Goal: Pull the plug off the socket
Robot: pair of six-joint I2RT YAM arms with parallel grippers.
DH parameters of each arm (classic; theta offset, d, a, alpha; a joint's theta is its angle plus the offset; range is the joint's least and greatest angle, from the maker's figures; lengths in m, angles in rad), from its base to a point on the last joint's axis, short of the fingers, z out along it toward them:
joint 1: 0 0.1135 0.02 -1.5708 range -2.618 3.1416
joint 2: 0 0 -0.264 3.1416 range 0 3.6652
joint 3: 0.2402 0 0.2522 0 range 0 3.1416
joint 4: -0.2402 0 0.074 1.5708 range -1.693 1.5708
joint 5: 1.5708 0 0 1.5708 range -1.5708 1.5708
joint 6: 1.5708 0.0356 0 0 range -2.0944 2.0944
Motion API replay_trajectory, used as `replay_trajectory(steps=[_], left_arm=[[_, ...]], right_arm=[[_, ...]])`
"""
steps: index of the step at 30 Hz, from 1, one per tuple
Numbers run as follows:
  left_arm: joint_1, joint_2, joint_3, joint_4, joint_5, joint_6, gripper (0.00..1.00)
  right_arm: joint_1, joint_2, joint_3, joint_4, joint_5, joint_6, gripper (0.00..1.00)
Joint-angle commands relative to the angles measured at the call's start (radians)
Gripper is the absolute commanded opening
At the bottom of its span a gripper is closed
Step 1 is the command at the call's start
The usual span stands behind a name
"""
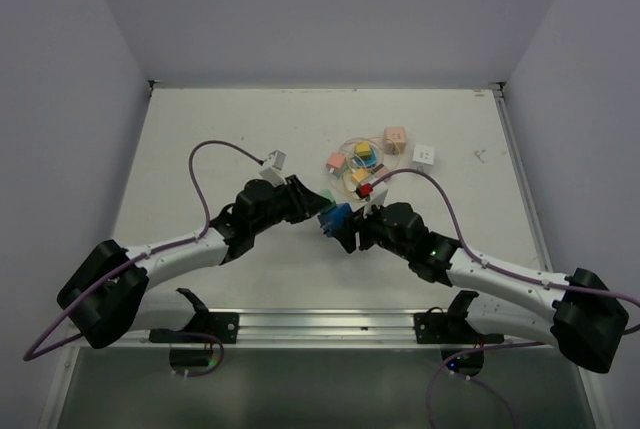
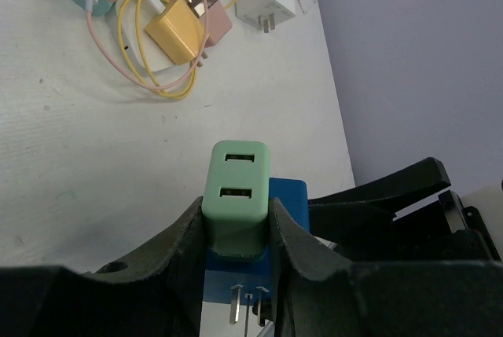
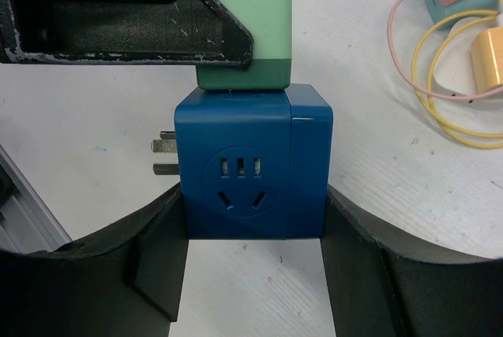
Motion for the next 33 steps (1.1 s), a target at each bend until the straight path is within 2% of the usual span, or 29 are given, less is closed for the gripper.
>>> replay_trajectory(steps=[1,6,13,17,22,24,27,29,33], left_arm=[[0.120,-0.024,0.129,0.177,-0.205,0.023,0.00],[0.230,-0.047,0.203,0.164,-0.210,0.036,0.00],[0.261,-0.058,0.232,0.222,-0.307,0.068,0.00],[0.278,-0.020,0.256,0.200,-0.279,0.087,0.00],[0.278,0.090,0.327,0.145,-0.066,0.130,0.00],[0.275,0.170,0.367,0.140,0.059,0.134,0.00],[0.261,0.287,0.436,0.131,0.168,0.141,0.04],[0.246,0.380,0.483,0.097,0.205,0.160,0.08],[0.183,0.532,0.646,0.019,0.262,0.202,0.14]], right_arm=[[0.021,-0.004,0.030,-0.195,-0.098,-0.005,0.00],[0.021,0.023,0.051,-0.250,-0.107,-0.002,0.00],[0.022,0.063,0.064,-0.267,-0.106,0.003,0.00],[0.024,-0.019,0.051,-0.278,-0.072,0.024,0.00],[0.024,-0.156,0.056,-0.345,0.024,0.059,0.00],[0.022,-0.220,0.074,-0.407,0.121,0.062,0.00],[0.022,-0.268,0.097,-0.491,0.261,0.073,0.00],[0.019,-0.294,0.105,-0.546,0.346,0.102,0.00],[0.016,-0.317,0.099,-0.609,0.422,0.179,0.00]])
